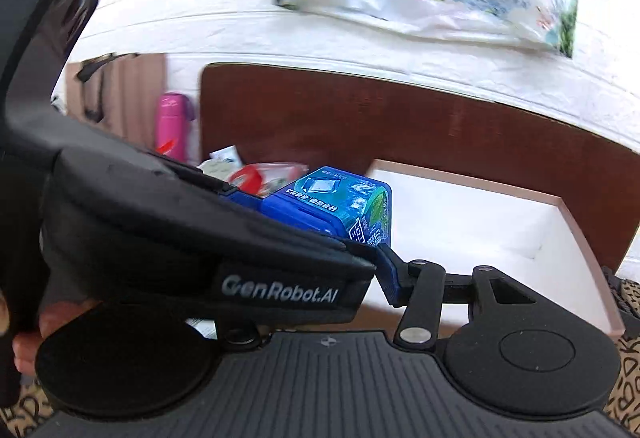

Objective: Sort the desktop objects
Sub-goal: 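Carry the blue mint tin with the left gripper over the tan box, then open the left gripper to drop the mint tin into the box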

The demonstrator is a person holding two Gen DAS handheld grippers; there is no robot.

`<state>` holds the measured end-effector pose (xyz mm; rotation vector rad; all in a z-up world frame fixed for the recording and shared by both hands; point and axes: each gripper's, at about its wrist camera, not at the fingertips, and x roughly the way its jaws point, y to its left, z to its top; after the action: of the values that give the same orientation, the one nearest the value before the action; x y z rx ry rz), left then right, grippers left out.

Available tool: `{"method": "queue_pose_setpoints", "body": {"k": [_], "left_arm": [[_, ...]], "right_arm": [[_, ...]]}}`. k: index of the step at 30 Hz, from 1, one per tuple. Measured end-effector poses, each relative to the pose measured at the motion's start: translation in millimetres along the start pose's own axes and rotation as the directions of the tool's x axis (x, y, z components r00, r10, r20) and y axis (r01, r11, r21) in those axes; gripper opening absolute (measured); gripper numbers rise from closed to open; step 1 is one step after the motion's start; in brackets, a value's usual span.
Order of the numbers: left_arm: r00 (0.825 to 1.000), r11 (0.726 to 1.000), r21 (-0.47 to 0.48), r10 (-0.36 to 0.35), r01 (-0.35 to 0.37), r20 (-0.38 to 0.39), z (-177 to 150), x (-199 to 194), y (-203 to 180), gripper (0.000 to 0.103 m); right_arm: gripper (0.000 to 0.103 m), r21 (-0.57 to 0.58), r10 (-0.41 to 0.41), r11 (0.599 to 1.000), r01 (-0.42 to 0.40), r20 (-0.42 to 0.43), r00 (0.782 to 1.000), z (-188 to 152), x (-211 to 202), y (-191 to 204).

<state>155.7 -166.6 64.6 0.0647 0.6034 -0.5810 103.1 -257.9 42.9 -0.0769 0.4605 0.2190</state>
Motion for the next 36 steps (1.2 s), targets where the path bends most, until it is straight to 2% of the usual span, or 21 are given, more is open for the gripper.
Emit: {"method": "queue_pose_setpoints", "body": {"k": [6,11,18,23,27,28,29,32,33,35,36], "left_arm": [[0.995,0.997,-0.065,-0.053,0.048,-0.080,31,59,13,0.059],[0.987,0.992,-0.117,-0.064,0.047,-0.144,43,105,27,0.059],[0.966,0.984,-0.178,-0.073,0.029,-0.246,54,165,43,0.059],[0.969,0.985,-0.171,-0.041,-0.002,-0.246,62,187,50,0.059],[0.972,0.985,-0.170,-0.029,-0.012,-0.233,69,196,55,0.059],[0.974,0.985,-0.170,-0.024,-0.016,-0.226,69,197,55,0.060],[0.976,0.985,-0.169,-0.017,-0.021,-0.218,70,199,56,0.071],[0.982,0.985,-0.158,0.043,-0.073,-0.185,70,199,55,0.081],[0.985,0.984,-0.162,0.041,-0.069,-0.170,71,199,57,0.084],[0.987,0.980,-0.191,0.019,-0.050,-0.159,75,199,60,0.086],[0.988,0.979,-0.203,0.001,-0.033,-0.154,75,198,62,0.090]], "right_arm": [[0.058,0.023,-0.016,1.000,0.019,-0.112,0.994,24,59,-44],[0.058,0.048,0.006,0.999,0.003,-0.186,0.982,22,92,-67],[0.058,0.077,0.054,0.996,-0.032,-0.298,0.953,26,148,-98],[0.056,0.065,0.072,0.996,-0.053,-0.326,0.943,32,174,-109],[0.056,0.050,0.072,0.997,-0.059,-0.316,0.946,38,183,-114],[0.057,0.047,0.064,0.998,-0.052,-0.311,0.948,39,185,-114],[0.061,0.045,0.054,0.998,-0.043,-0.307,0.950,39,187,-114],[0.066,0.017,0.003,1.000,0.002,-0.274,0.962,39,189,-114],[0.070,0.007,-0.020,1.000,0.023,-0.272,0.962,40,189,-114],[0.087,0.011,-0.047,0.999,0.052,-0.268,0.962,41,188,-117],[0.090,0.014,-0.057,0.998,0.063,-0.259,0.964,42,186,-118]]}}
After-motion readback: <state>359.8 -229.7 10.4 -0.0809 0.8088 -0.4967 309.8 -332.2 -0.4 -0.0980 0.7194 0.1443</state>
